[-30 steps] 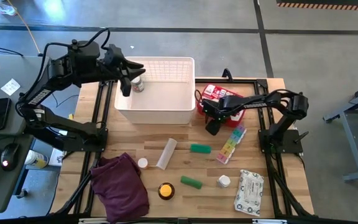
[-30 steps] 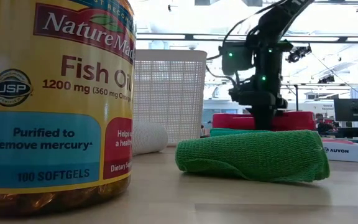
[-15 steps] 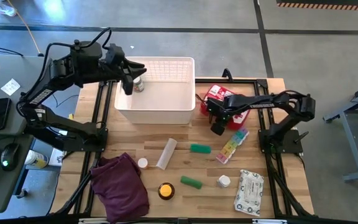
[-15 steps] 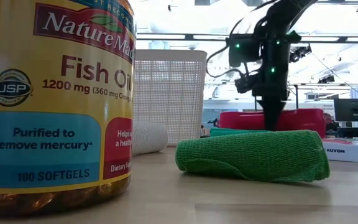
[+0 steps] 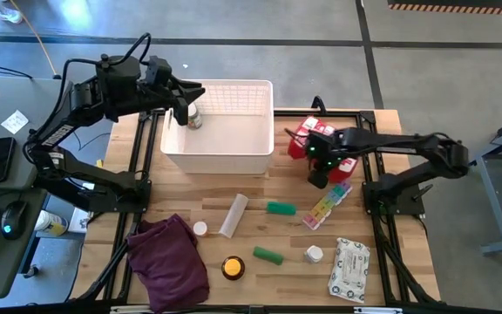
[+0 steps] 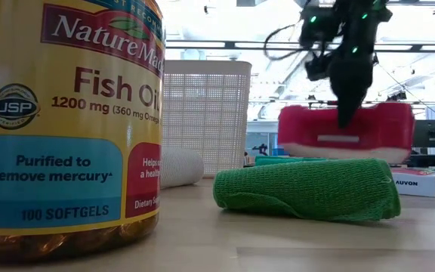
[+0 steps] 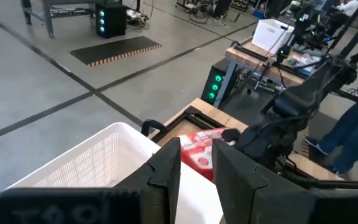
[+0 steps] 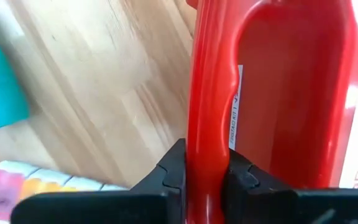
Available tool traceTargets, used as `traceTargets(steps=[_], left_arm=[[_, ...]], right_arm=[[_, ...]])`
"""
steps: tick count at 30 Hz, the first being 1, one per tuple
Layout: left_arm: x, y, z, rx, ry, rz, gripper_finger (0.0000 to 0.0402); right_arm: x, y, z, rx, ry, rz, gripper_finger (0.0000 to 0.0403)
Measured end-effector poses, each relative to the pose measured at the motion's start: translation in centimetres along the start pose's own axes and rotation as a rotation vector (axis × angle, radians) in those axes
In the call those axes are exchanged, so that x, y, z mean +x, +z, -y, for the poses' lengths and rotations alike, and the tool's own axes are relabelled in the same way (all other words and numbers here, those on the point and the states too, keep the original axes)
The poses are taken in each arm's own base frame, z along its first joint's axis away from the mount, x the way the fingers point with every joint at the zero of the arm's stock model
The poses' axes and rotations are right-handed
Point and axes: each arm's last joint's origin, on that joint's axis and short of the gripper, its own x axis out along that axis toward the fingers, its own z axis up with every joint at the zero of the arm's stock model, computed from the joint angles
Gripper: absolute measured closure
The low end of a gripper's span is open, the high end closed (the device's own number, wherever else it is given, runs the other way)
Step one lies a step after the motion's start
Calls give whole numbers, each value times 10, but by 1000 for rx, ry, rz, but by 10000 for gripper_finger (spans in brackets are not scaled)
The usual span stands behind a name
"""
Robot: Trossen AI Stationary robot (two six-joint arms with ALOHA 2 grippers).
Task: Pick & place medical supplies in basket/bin
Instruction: Put the first aid kit into the white bin
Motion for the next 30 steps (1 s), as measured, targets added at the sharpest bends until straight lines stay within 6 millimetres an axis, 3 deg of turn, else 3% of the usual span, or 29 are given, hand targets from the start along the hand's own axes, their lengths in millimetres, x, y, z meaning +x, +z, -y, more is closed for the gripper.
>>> traceTargets(steps=[6,11,15,20,26,30], left_arm=[[6,-1,1,-4,7,-15,275],[11,0,3,7,-4,-6,275],[12,5,4,44,-26,45,275],[9,9,6,64,-59,85,275],[1,11,5,110,-66,111,275],[-10,13,3,127,-71,135,275]], right_arm=[[-47,-17,6,77,26,149,360],[-97,-2,8,11,-13,358,360],[-133,28,7,-8,-66,486,360],[-161,79,-2,-62,-93,593,360],[-178,147,-25,-174,-85,794,360],[-174,184,-40,-249,-68,860,360]])
